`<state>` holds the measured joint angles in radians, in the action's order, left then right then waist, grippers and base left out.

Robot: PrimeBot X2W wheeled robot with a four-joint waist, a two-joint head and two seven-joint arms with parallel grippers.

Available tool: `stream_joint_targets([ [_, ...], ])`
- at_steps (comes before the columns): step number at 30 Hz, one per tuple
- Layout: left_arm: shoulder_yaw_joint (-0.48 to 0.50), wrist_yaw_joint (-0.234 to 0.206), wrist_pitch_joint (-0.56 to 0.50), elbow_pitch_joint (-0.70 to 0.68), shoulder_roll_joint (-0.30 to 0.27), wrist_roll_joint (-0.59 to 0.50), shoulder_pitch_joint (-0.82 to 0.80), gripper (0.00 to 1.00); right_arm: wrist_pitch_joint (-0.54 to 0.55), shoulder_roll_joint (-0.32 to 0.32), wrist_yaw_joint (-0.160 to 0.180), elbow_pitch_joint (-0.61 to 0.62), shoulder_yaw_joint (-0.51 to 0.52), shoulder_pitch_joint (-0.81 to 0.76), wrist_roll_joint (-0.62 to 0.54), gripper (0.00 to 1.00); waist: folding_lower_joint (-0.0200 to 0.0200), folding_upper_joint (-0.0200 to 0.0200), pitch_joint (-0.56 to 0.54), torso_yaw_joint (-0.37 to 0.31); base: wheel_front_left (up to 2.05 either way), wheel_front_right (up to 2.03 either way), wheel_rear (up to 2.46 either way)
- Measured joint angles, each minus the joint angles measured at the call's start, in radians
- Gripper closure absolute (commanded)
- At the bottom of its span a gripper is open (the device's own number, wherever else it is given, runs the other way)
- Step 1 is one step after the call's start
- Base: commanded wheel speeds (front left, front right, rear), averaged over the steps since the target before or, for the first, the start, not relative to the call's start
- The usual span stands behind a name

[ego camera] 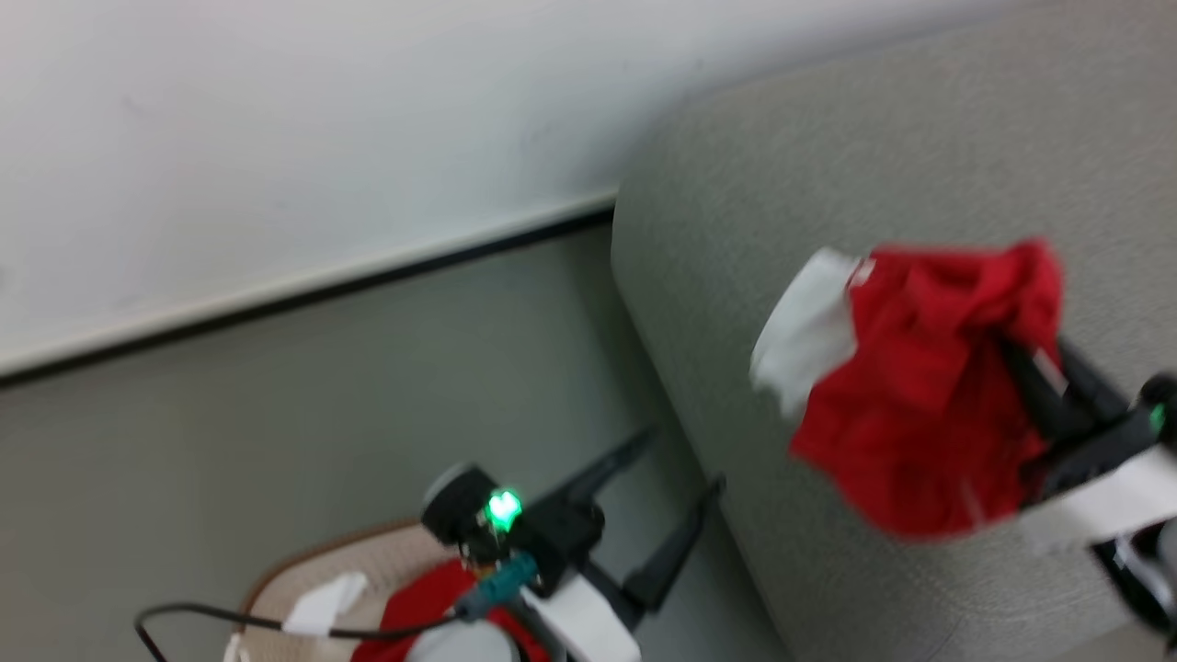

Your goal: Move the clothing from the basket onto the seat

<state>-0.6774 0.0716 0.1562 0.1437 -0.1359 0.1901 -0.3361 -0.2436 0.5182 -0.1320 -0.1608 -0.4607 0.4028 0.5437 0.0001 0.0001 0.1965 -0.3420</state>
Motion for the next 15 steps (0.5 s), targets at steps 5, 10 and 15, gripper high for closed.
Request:
stream_joint_targets([
  [5, 0.03, 0.007, -0.035, -0.046, -0.028, -0.029, -0.137, 0.0, -0.003, -0.01, 0.0, -0.056, 0.111, 0.189, -0.034, 1.0, 0.0001, 0.0, 0.126, 0.021, 0.0, 0.0, 0.0],
  [10, 0.059, 0.011, -0.067, -0.09, -0.051, -0.052, -0.247, 0.0, 0.026, 0.018, 0.0, -0.149, 0.214, 0.419, -0.048, 1.0, 0.0002, 0.0, 0.27, 0.048, 0.0, 0.0, 0.0],
  [15, 0.076, 0.011, -0.067, -0.115, -0.062, -0.057, -0.306, 0.0, 0.073, 0.086, 0.0, -0.264, 0.286, 0.639, -0.062, 1.0, 0.0003, 0.0, 0.406, 0.086, 0.0, 0.0, 0.0],
])
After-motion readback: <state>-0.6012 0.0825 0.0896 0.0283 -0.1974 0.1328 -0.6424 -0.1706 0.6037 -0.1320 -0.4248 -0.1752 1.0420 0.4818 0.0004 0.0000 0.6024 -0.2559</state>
